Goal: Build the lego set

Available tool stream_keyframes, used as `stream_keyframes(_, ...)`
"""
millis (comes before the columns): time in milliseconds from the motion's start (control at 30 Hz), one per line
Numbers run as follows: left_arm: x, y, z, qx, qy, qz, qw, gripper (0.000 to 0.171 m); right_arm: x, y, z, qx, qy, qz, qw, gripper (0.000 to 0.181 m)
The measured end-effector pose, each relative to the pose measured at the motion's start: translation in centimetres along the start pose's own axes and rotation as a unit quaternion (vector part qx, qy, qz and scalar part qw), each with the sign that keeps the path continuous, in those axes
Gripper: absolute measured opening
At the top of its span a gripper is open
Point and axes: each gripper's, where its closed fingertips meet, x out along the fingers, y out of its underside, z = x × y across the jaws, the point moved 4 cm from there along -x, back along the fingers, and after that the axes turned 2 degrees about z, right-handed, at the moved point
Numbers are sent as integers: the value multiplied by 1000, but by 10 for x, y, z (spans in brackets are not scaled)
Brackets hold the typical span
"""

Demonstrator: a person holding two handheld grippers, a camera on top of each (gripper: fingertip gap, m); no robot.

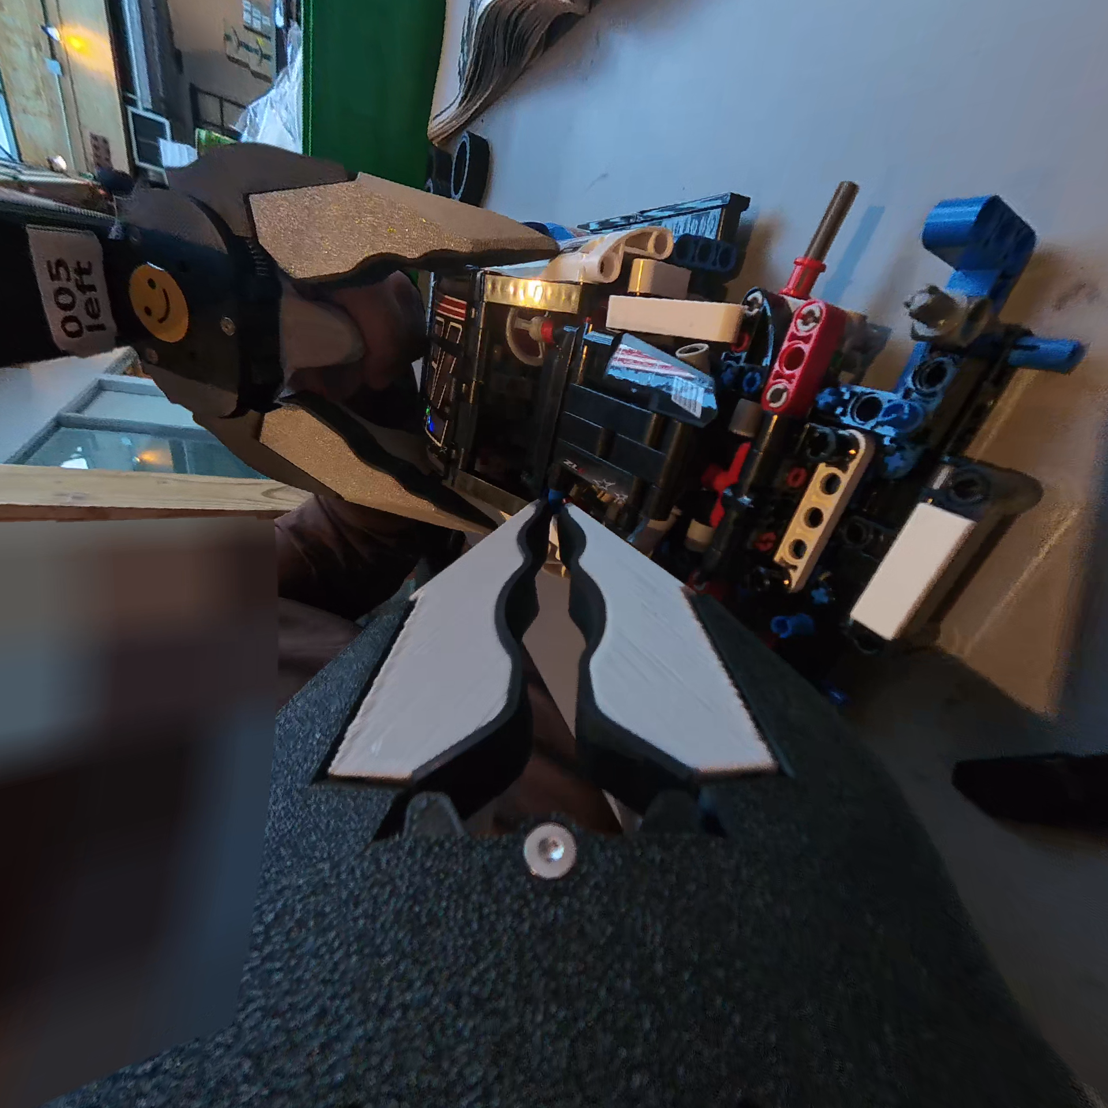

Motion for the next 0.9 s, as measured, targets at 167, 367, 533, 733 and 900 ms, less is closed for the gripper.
stream_keyframes(167, 1, -1, 1, -2, -3, 1, 1000, 94, -1, -2, -2, 24, -6, 15, 1000, 2)
stream_keyframes(367, 1, 0, 2, -6, -7, 1, 1000, 94, -1, -5, 1, -3, 52, 31, 998, 1)
stream_keyframes(533, 0, 0, 5, -13, -15, 2, 1000, 94, 1, -8, 4, -32, 101, 34, 994, 1)
stream_keyframes(733, 0, 1, 5, -10, -23, 5, 1000, 94, 2, -9, 7, -58, 136, 36, 988, 2)
stream_keyframes(900, 0, 2, 4, -9, -11, -2, 1000, 96, -4, -3, 12, -170, 197, 42, 965, 2)
